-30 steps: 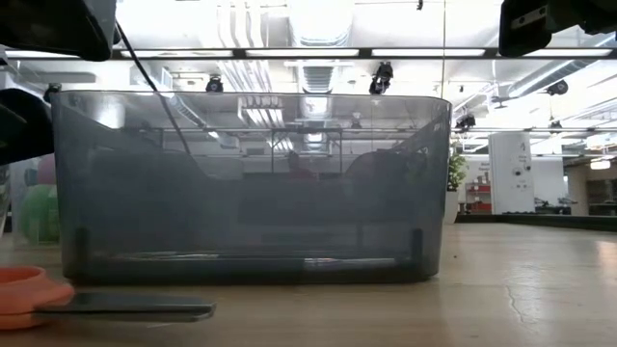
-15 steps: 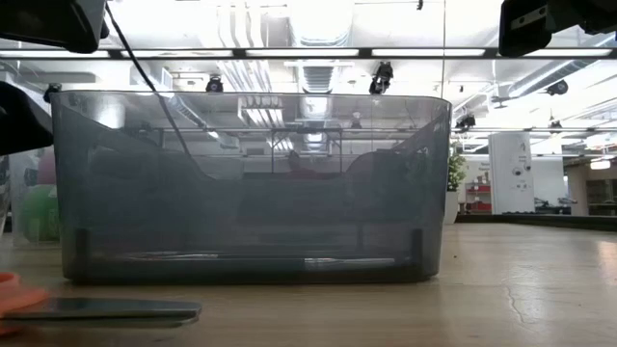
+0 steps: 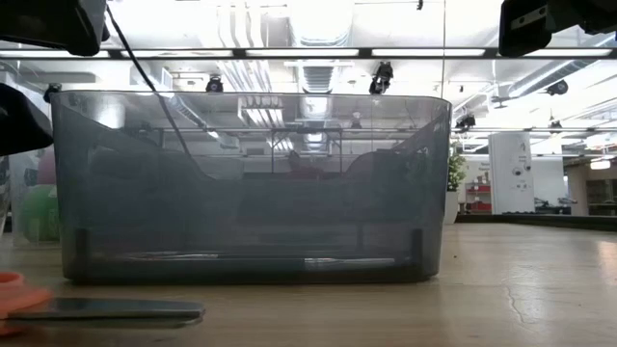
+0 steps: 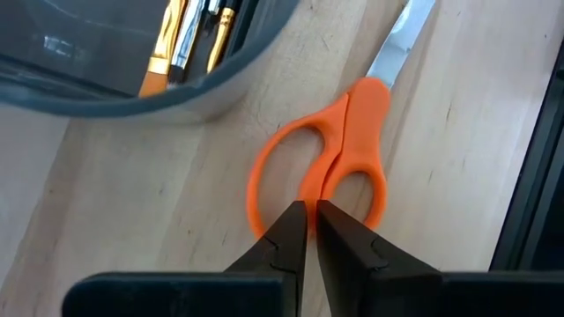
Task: Pick & Place Paint Supplies
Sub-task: Put the orange scissors into the bottom transparent bin
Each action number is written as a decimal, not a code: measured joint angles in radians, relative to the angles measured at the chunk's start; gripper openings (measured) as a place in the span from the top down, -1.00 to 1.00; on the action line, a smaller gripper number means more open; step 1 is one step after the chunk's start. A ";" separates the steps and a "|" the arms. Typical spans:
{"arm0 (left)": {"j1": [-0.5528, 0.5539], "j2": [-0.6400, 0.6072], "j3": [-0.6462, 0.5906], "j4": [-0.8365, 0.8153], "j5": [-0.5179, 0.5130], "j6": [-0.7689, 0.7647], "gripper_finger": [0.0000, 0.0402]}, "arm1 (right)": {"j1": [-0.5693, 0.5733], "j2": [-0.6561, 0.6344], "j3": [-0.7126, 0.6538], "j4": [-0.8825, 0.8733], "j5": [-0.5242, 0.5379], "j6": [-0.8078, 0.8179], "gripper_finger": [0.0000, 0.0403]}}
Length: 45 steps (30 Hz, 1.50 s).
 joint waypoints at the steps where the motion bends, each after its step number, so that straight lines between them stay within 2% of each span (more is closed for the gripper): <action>1: 0.000 0.000 0.000 -0.001 0.000 -0.005 0.82 | 0.000 0.000 0.000 0.000 0.000 0.000 0.96; 10: 0.002 0.000 0.000 -0.011 -0.004 -0.050 0.79 | 0.001 0.000 0.000 0.000 0.000 0.000 0.96; 19: 0.002 0.000 0.007 0.010 -0.008 -0.057 0.30 | 0.001 0.000 0.000 0.000 0.000 0.000 0.96; 24: 0.002 -0.002 0.025 0.024 -0.008 -0.049 0.15 | 0.000 0.000 0.000 0.000 0.000 0.000 0.96; 30: 0.006 -0.015 0.047 -0.025 -0.007 -0.064 0.12 | 0.000 0.000 0.000 0.000 0.000 0.000 0.96; 35: 0.015 -0.036 0.048 -0.113 -0.004 -0.204 0.12 | 0.000 0.000 0.000 0.000 0.000 0.000 0.96; 38: 0.016 -0.038 0.047 -0.138 -0.020 -0.219 0.12 | 0.000 0.000 0.000 0.000 0.000 0.000 0.96; 45: 0.026 -0.037 0.005 -0.119 -0.031 -0.272 0.12 | 0.000 0.000 0.000 0.000 0.000 0.000 0.96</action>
